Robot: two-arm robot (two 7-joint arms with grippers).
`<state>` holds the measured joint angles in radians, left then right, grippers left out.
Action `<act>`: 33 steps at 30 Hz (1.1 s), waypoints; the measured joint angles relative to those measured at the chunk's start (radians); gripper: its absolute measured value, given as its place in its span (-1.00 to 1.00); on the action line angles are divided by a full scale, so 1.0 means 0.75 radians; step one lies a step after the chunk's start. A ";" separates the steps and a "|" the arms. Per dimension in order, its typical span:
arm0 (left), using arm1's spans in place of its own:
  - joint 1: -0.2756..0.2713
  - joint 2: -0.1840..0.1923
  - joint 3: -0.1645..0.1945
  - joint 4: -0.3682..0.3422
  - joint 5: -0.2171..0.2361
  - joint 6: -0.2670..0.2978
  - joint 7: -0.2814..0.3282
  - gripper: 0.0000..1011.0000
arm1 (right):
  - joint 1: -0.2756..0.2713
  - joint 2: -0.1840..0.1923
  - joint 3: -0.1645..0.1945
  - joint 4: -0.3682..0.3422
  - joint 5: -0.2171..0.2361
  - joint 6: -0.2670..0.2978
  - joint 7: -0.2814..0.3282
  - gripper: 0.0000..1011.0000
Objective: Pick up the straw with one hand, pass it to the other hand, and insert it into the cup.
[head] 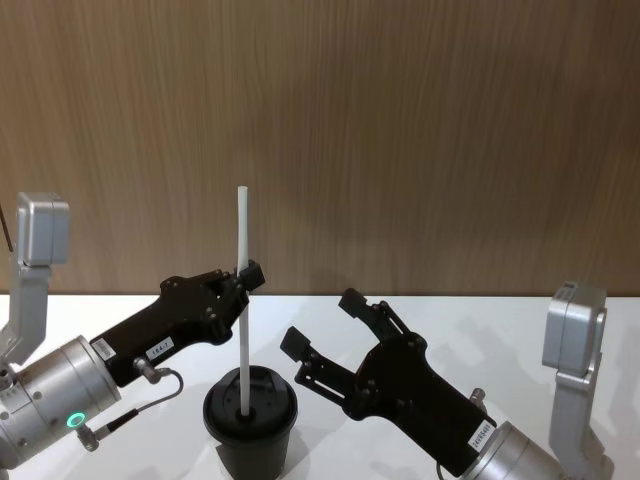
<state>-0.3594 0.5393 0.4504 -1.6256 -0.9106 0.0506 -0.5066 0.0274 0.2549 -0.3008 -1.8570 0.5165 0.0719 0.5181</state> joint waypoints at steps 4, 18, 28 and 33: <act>-0.003 -0.006 0.003 0.011 0.005 0.004 0.000 -0.98 | 0.000 0.000 0.000 0.000 0.000 0.000 0.000 0.98; -0.008 -0.019 0.021 0.053 0.004 0.024 -0.016 -0.98 | 0.000 0.000 0.000 0.000 0.000 0.000 0.000 0.98; 0.005 -0.009 0.029 0.058 -0.007 0.027 -0.028 -0.98 | 0.000 0.000 0.000 0.000 0.000 0.000 0.000 0.98; 0.013 -0.002 0.030 0.055 -0.013 0.028 -0.033 -0.90 | 0.000 0.000 0.000 0.000 0.000 0.000 0.000 0.98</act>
<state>-0.3494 0.5380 0.4727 -1.5843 -0.9206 0.0713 -0.5315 0.0274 0.2549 -0.3008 -1.8570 0.5164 0.0719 0.5181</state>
